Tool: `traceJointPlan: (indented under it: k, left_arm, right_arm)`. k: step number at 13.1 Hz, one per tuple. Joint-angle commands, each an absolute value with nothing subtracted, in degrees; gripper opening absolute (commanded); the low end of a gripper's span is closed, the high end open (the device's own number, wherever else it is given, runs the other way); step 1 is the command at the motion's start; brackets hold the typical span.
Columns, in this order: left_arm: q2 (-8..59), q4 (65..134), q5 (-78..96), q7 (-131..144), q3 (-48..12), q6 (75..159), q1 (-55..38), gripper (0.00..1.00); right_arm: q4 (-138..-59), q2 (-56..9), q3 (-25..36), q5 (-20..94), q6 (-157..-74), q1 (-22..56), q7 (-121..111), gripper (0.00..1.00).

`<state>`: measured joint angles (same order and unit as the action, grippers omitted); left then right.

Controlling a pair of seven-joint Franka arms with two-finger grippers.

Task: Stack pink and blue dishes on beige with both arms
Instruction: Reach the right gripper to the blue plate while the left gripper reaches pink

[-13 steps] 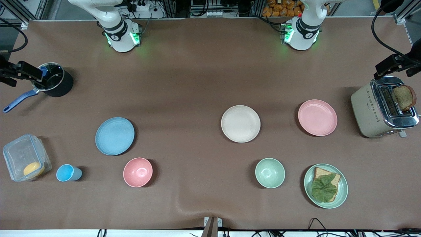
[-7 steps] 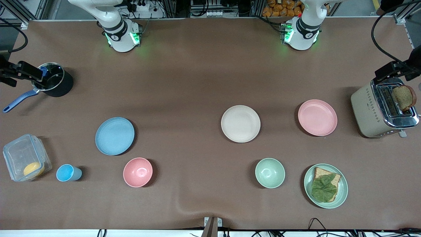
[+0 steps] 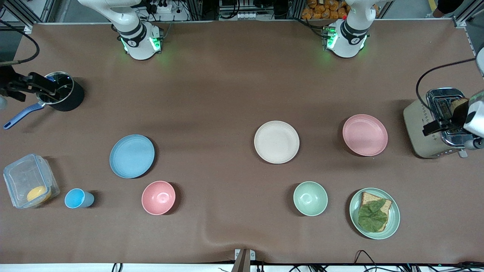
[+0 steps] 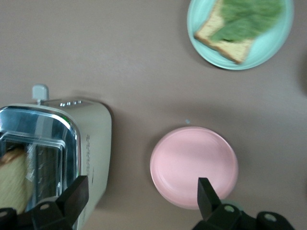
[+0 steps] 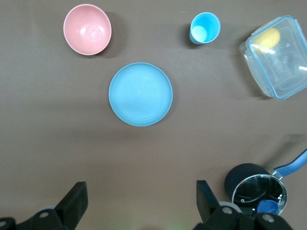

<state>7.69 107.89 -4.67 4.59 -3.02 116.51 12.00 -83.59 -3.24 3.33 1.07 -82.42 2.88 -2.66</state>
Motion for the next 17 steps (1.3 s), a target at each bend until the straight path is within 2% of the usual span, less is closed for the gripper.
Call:
traceJointPlan:
  k: [1, 5, 7, 11, 13, 17]
  left_arm:
    - [7.02, 119.42, -5.27, 4.92, -3.60, 128.38, 14.75, 1.00]
    - [14.58, 121.20, 1.12, 5.01, -3.78, 132.44, 17.67, 1.00]
    - [15.38, 122.60, 1.32, 4.92, -3.95, 133.67, 17.40, 1.00]
    - [18.97, 127.08, 1.58, 5.01, -4.22, 142.71, 17.23, 1.00]
    - [19.77, 128.75, 1.58, 5.01, -4.31, 146.07, 17.31, 1.00]
    - [21.53, 128.67, 4.20, 5.36, -4.75, 146.34, 17.40, 1.00]
  right_arm:
    - [-82.97, -6.41, 3.52, 1.41, -82.18, 4.39, -2.90, 1.00]
    - [-82.97, -11.14, 3.60, 1.32, -82.70, 5.80, -2.73, 1.00]
    - [-82.88, -14.31, 3.52, 1.41, -84.36, 6.15, -2.55, 1.00]
    - [-82.97, -17.22, 3.60, 1.23, -86.75, 7.21, -2.11, 1.00]
    - [-82.97, -20.73, 3.69, 0.36, -93.56, 7.73, -3.42, 1.00]
    - [-84.28, -28.02, 3.69, 1.41, -97.98, 4.23, -8.44, 1.00]
